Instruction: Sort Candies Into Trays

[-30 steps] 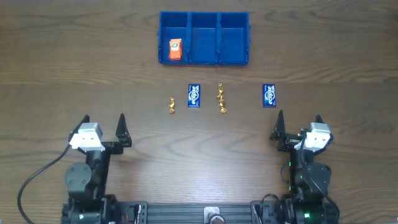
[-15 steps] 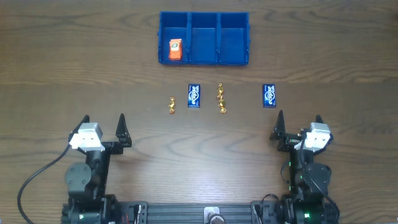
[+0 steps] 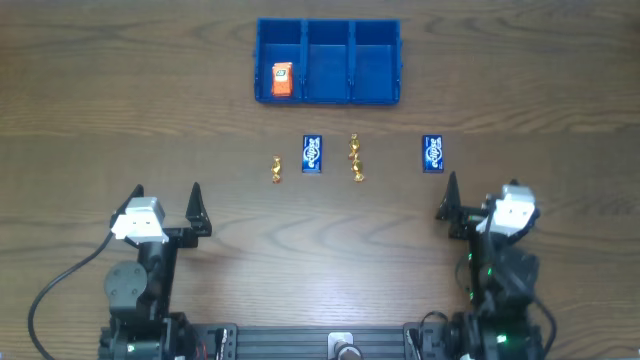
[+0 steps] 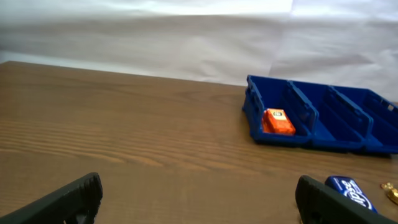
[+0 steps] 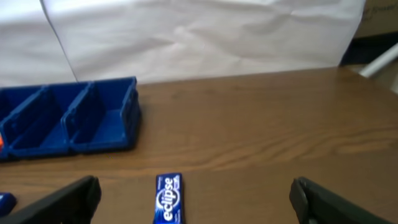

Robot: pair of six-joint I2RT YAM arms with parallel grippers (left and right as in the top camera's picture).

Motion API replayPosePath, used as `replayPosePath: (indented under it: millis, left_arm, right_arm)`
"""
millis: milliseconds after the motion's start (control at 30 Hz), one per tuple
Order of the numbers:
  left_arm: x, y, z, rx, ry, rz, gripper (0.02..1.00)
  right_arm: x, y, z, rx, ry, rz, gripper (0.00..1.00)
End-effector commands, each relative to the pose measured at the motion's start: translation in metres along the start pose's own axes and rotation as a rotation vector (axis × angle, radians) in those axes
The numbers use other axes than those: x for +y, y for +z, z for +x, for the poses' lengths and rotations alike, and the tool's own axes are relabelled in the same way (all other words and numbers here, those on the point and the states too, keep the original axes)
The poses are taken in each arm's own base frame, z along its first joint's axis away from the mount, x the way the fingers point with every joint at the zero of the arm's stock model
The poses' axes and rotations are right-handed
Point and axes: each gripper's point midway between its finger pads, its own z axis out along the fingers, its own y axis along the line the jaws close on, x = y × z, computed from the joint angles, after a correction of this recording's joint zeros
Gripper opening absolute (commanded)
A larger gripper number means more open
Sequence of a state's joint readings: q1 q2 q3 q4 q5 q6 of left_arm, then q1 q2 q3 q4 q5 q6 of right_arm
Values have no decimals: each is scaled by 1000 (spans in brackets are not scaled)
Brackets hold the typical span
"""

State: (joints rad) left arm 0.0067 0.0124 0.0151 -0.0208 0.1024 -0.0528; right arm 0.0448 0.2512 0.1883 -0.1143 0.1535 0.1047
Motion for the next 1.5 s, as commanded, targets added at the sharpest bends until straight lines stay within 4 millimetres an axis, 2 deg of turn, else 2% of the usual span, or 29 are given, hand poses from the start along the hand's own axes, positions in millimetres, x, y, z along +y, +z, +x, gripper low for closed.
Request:
replayPosePath:
  millis: [33,133,233,367,533,667,767,1367,1467,1500]
  left_arm:
    - [3,0,15,50,-10,-12,998]
    - [3,0,15,50,-10,-12,998]
    - [3,0,15,50,-10,-12,998]
    - [3,0,15,50,-10,-12,998]
    - [3,0,15,51,-10,-12,998]
    - [3,0,15,50,-10,-12,998]
    - [3,0,15,51,-10,-12,996]
    - [3,0,15,51,-10,-12,998]
    - [3,0,15,50,-10,-12,998]
    - [3,0,15,51,-10,-12,996]
  right_arm:
    - [6,17,-61,106,-51,10,998]
    - [15,43,-72,287,-77,0,998]
    - [21,68,-57,516,-105,-3,998]
    - [31,93,-15,790,-111,-36,998]
    - [35,121,69,1059,-92,-34,998]
    - [45,136,109,1135,-68,-79,998]
    - [45,142,128,1164,-69,-77,998]
    - [37,143,162,1238,-98,-41,996]
    - [37,145,162,1231,-101,-39,849]
    - [36,146,162,1230,-102,-36,750]
